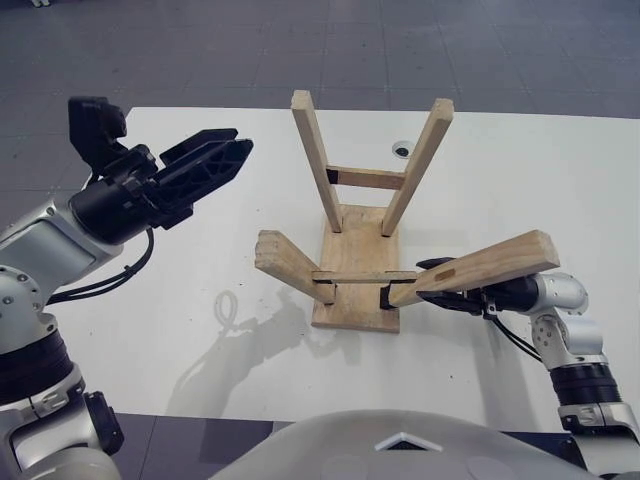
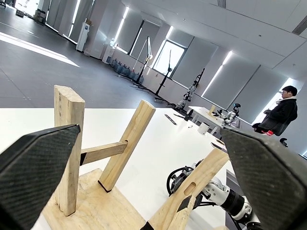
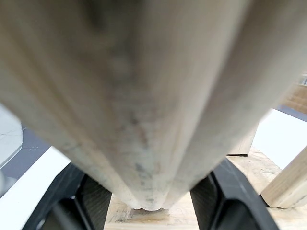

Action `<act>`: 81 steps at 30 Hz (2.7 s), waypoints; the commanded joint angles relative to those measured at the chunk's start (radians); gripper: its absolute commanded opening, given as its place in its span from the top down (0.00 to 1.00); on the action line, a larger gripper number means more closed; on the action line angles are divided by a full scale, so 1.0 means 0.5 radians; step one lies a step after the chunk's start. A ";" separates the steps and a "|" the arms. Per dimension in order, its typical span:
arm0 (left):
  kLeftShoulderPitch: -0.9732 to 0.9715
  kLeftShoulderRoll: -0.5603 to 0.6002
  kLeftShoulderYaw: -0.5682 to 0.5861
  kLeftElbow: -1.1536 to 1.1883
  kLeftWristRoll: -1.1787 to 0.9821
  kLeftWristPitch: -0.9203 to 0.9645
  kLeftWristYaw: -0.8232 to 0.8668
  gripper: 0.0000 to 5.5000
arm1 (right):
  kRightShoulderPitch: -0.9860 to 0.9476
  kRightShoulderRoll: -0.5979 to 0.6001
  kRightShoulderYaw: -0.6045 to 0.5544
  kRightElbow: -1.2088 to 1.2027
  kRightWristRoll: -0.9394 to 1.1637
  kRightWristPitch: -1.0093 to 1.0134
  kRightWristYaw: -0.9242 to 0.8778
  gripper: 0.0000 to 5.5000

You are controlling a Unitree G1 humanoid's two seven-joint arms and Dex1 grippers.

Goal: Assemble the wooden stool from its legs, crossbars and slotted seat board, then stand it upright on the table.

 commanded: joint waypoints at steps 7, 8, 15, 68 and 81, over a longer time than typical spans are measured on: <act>-0.019 0.040 -0.014 -0.041 -0.026 0.003 0.059 0.00 | -0.180 -0.108 0.030 -0.406 -0.096 0.394 -0.349 0.63; -0.016 0.037 -0.014 -0.045 -0.026 0.001 0.063 0.00 | -0.179 -0.142 0.050 -0.469 -0.116 0.458 -0.374 0.63; -0.009 0.006 -0.024 -0.070 -0.015 -0.026 0.091 0.00 | 0.019 -0.309 0.143 -0.675 -0.133 0.609 -0.300 0.63; -0.515 -0.032 -0.272 -0.277 -0.018 -0.234 0.800 0.00 | -0.182 -0.618 1.005 -0.231 -0.941 1.024 -1.050 0.63; -1.135 0.212 -1.298 -0.999 0.513 0.520 1.487 0.22 | -0.228 -0.576 1.086 -0.137 -0.842 1.015 -1.259 0.63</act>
